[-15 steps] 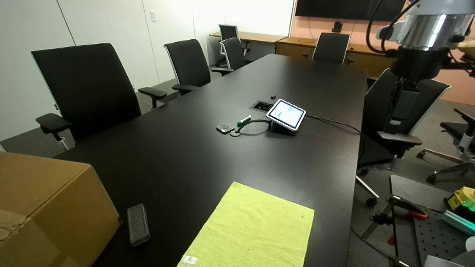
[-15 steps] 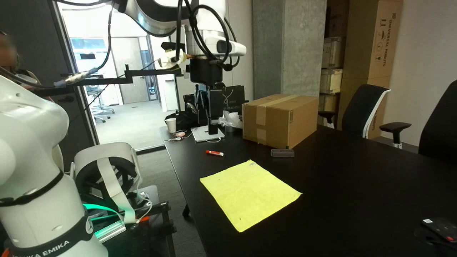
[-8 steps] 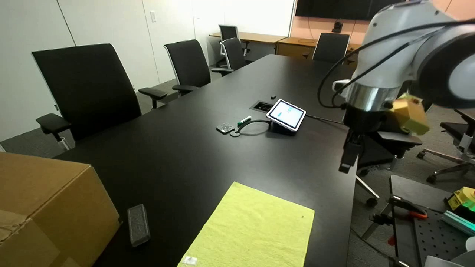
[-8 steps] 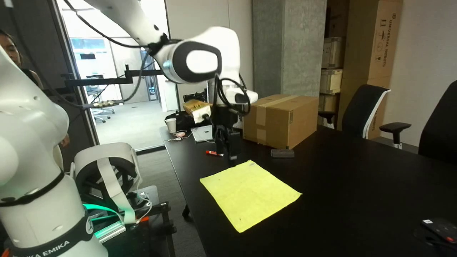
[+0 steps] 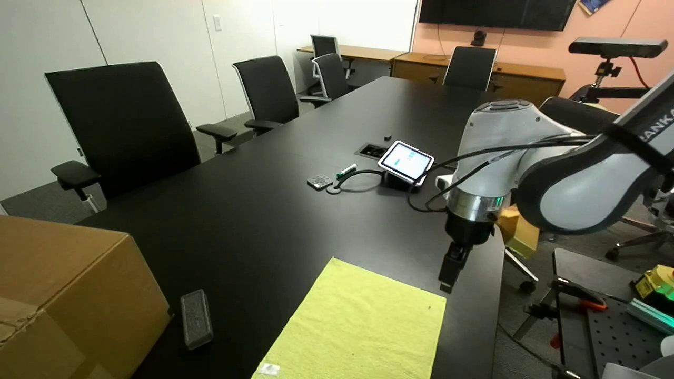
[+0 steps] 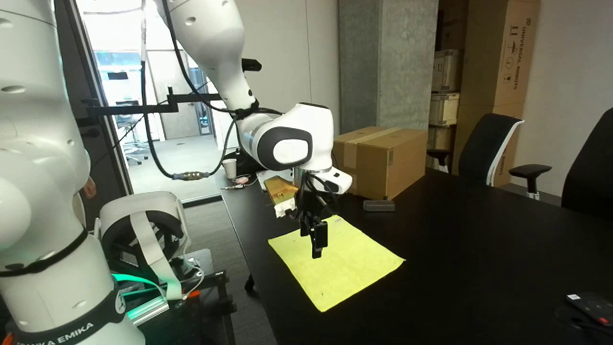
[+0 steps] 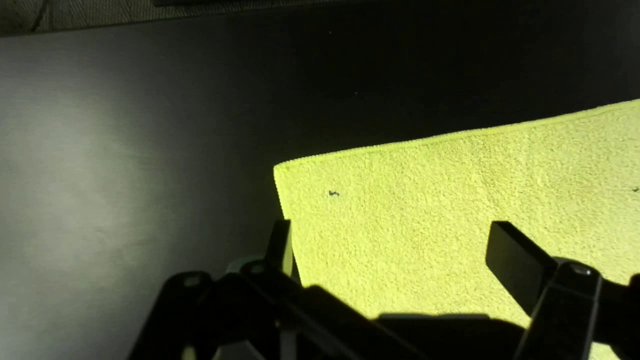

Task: Fold the yellow towel in half

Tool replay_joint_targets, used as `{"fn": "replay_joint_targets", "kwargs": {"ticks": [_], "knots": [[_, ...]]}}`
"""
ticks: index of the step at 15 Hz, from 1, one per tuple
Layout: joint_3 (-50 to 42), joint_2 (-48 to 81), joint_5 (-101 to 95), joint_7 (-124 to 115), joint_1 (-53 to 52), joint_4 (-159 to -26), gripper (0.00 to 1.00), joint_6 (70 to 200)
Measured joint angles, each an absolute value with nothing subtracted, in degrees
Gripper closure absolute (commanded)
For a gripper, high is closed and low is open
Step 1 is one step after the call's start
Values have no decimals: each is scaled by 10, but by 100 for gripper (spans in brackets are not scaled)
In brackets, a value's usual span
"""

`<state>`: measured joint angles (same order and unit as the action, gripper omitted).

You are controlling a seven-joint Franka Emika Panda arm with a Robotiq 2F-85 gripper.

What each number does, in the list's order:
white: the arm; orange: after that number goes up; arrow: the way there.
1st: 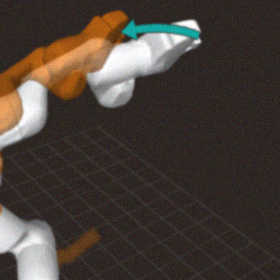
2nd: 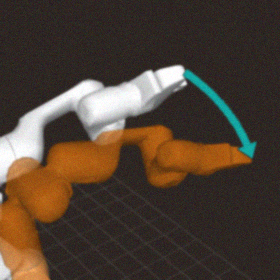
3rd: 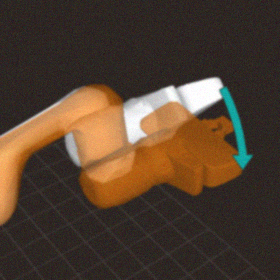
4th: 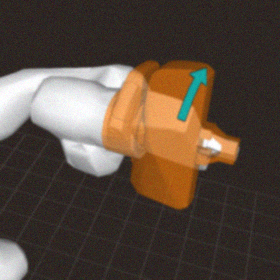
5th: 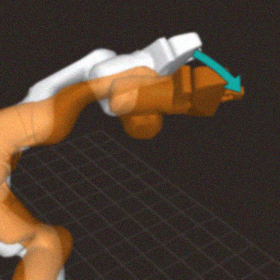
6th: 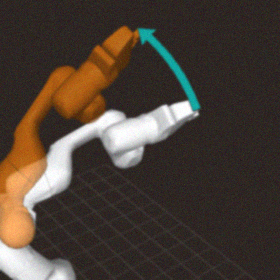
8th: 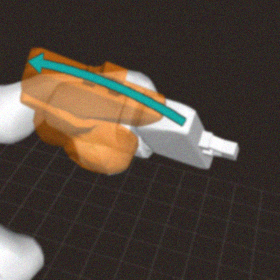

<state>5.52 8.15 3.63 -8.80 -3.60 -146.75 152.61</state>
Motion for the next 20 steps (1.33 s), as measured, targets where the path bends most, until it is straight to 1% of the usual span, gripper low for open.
{"fn": "replay_joint_targets", "kwargs": {"ticks": [7, 13, 20], "knots": [[86, 190, 84, -70, -41, -1455, 0, 1649], [90, 251, 85, -70, -39, -1441, 0, 1671], [61, 282, 85, -70, -39, -1438, 0, 1701]]}}
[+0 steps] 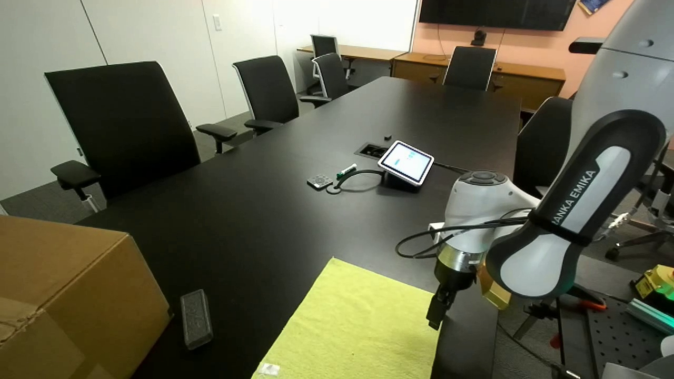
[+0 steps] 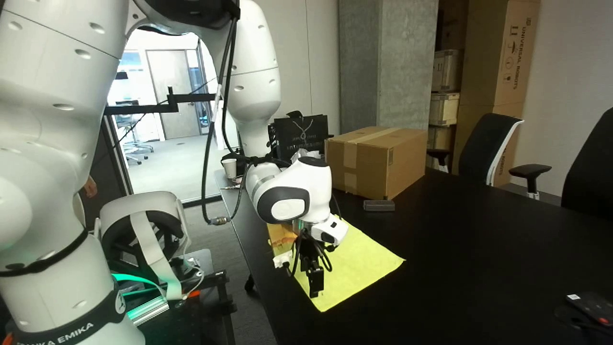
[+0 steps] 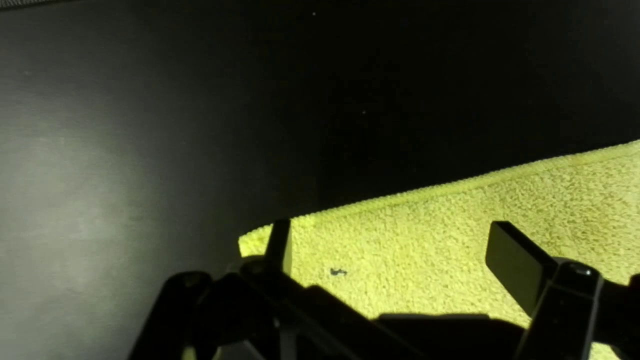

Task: Fold the yellow towel in half

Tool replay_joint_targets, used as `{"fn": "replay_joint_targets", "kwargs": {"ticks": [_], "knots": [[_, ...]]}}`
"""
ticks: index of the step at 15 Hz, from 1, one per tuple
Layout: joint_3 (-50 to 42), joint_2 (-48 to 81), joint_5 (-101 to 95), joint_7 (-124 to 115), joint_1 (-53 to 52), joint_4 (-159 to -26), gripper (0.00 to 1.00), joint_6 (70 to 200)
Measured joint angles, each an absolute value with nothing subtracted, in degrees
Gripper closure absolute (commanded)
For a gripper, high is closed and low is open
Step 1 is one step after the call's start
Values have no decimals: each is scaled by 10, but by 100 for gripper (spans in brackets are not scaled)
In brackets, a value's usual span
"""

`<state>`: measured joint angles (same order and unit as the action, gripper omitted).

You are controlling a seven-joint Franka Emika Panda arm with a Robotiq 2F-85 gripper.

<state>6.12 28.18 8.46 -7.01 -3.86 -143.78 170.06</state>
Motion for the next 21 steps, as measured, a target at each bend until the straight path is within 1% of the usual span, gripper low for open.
{"fn": "replay_joint_targets", "kwargs": {"ticks": [4, 11, 17, 18, 19, 21], "knots": [[47, 292, 84, -70, -37, -1436, 0, 1710], [53, 328, 81, -45, -5, -1406, 0, 1718], [49, 348, 80, -40, 0, -1397, 0, 1726], [49, 348, 79, -40, 0, -1397, 14, 1726], [49, 348, 79, -40, 0, -1397, 26, 1726], [49, 347, 78, -40, 0, -1397, 41, 1726]]}}
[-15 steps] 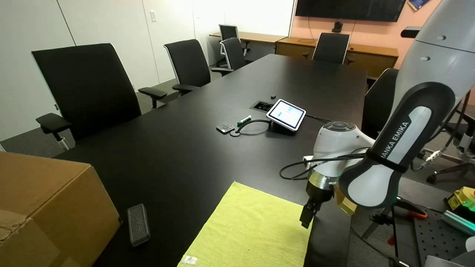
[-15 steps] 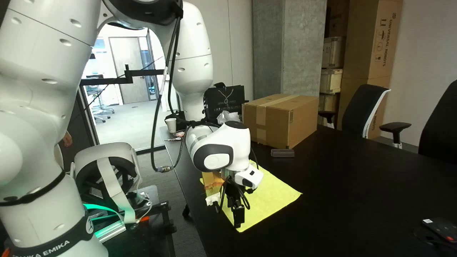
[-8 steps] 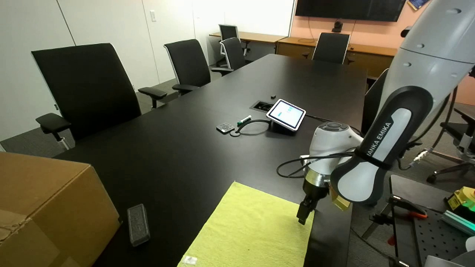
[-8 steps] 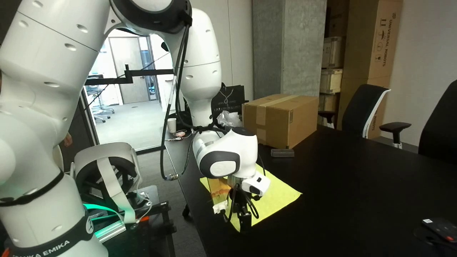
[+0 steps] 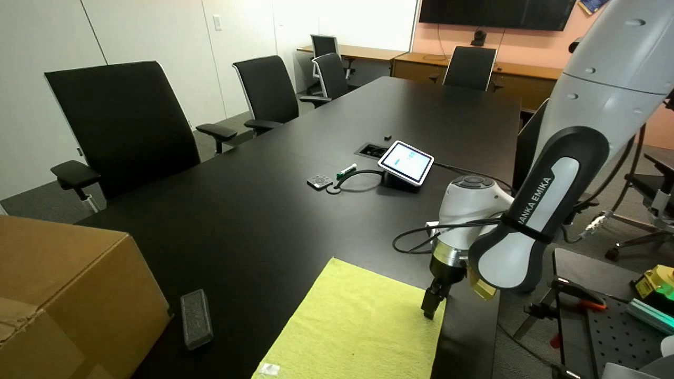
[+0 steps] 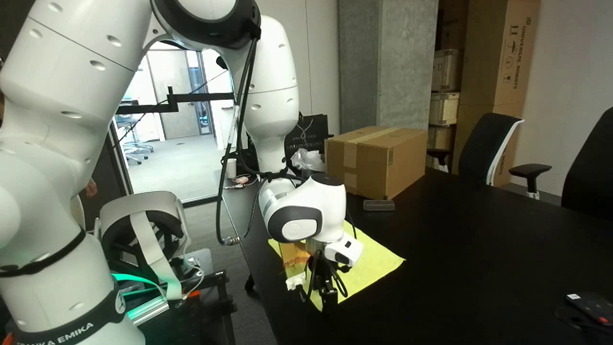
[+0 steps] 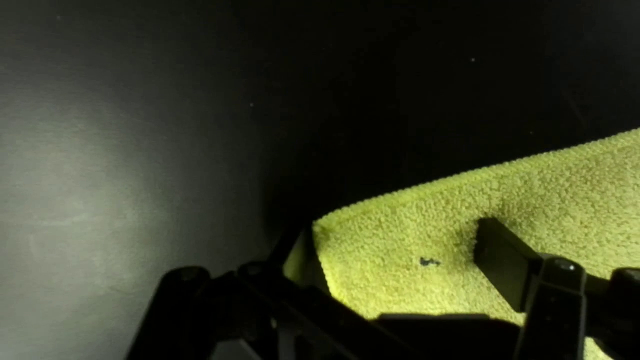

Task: Fold the yellow towel in half

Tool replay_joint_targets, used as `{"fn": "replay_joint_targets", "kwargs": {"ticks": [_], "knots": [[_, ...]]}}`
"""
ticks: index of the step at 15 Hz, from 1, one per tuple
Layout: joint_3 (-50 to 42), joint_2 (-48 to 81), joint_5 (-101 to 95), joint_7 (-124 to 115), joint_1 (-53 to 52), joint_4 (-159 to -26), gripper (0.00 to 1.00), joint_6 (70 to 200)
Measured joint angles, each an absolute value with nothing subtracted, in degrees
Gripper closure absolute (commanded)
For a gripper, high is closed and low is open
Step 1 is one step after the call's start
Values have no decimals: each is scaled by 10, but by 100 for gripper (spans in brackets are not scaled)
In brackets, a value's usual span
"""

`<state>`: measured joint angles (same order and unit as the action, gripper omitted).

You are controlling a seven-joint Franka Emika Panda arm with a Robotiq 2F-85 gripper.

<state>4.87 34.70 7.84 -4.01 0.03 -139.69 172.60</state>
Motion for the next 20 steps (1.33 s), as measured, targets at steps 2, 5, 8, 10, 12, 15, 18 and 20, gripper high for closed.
{"fn": "replay_joint_targets", "kwargs": {"ticks": [2, 5, 8, 10, 12, 15, 18, 20], "knots": [[49, 342, 78, -40, -1, -1397, 57, 1726], [47, 332, 75, -40, -9, -1398, 80, 1726], [39, 321, 64, -40, -21, -1398, 95, 1723], [38, 311, 55, -40, -23, -1398, 97, 1714], [37, 300, 49, -38, -22, -1398, 93, 1699], [38, 285, 48, -30, -21, -1398, 93, 1674], [38, 272, 48, -22, -18, -1392, 93, 1653], [38, 262, 48, -20, -15, -1377, 95, 1639]]}}
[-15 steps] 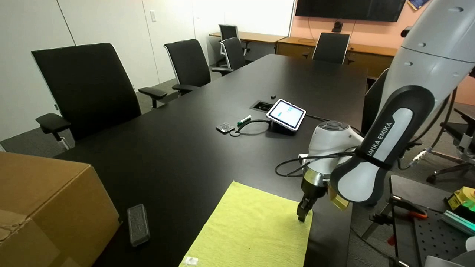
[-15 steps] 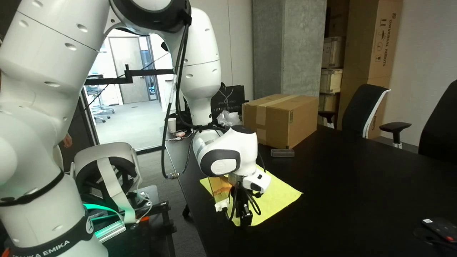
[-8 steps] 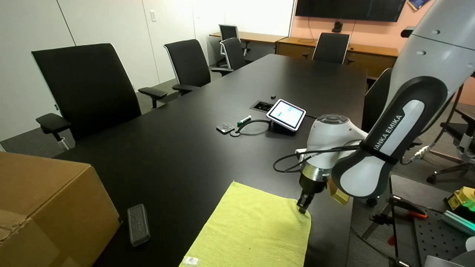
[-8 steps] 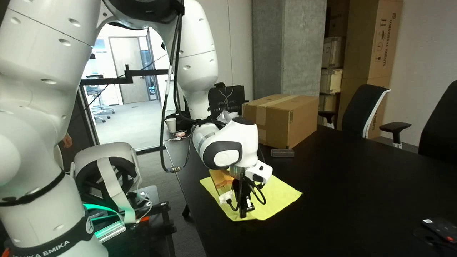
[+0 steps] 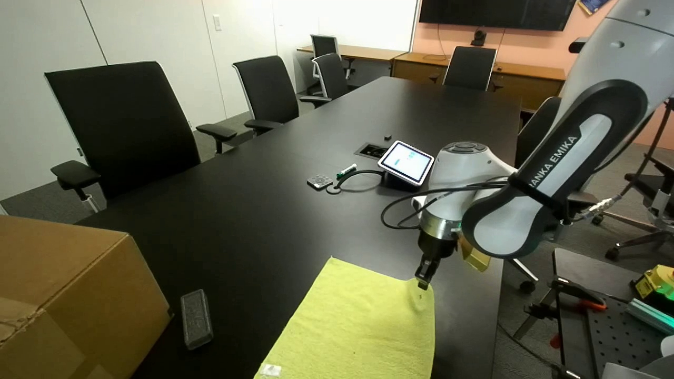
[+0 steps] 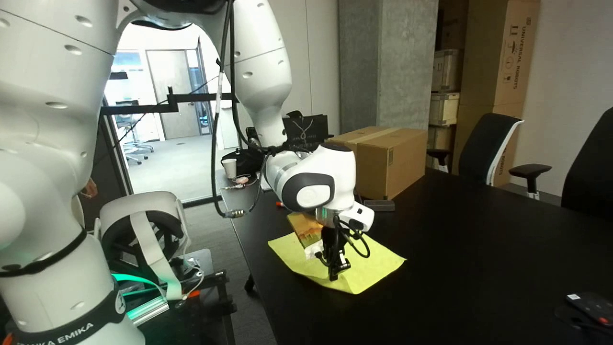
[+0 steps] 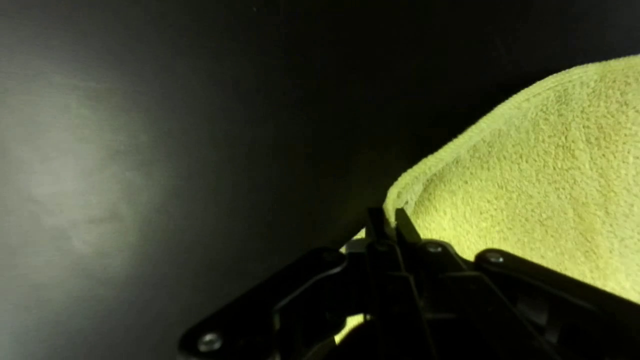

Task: Fold the yellow towel in half

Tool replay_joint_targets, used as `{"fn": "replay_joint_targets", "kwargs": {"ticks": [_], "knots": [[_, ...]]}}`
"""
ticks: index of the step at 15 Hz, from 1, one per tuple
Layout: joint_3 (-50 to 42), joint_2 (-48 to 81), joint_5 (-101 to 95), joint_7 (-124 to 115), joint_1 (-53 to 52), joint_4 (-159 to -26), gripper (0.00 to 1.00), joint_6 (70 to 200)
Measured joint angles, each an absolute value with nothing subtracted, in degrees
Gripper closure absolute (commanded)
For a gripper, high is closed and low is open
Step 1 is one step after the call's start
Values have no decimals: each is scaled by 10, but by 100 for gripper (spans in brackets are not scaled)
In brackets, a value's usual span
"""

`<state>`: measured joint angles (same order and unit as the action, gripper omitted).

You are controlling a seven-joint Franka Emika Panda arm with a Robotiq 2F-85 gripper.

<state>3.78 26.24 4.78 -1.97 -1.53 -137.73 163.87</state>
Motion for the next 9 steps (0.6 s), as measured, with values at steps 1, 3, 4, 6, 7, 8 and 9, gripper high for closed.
{"fn": "replay_joint_targets", "kwargs": {"ticks": [1, 3, 4, 6, 7, 8, 9], "knots": [[38, 258, 48, -19, -14, -1365, 96, 1629], [38, 253, 48, -19, -12, -1330, 95, 1601], [37, 253, 48, -19, -12, -1309, 95, 1585], [37, 256, 48, -19, -12, -1265, 95, 1553], [36, 260, 48, -19, -12, -1242, 95, 1536], [35, 267, 47, -20, -13, -1216, 95, 1519], [32, 278, 43, -22, -16, -1189, 95, 1503]]}}
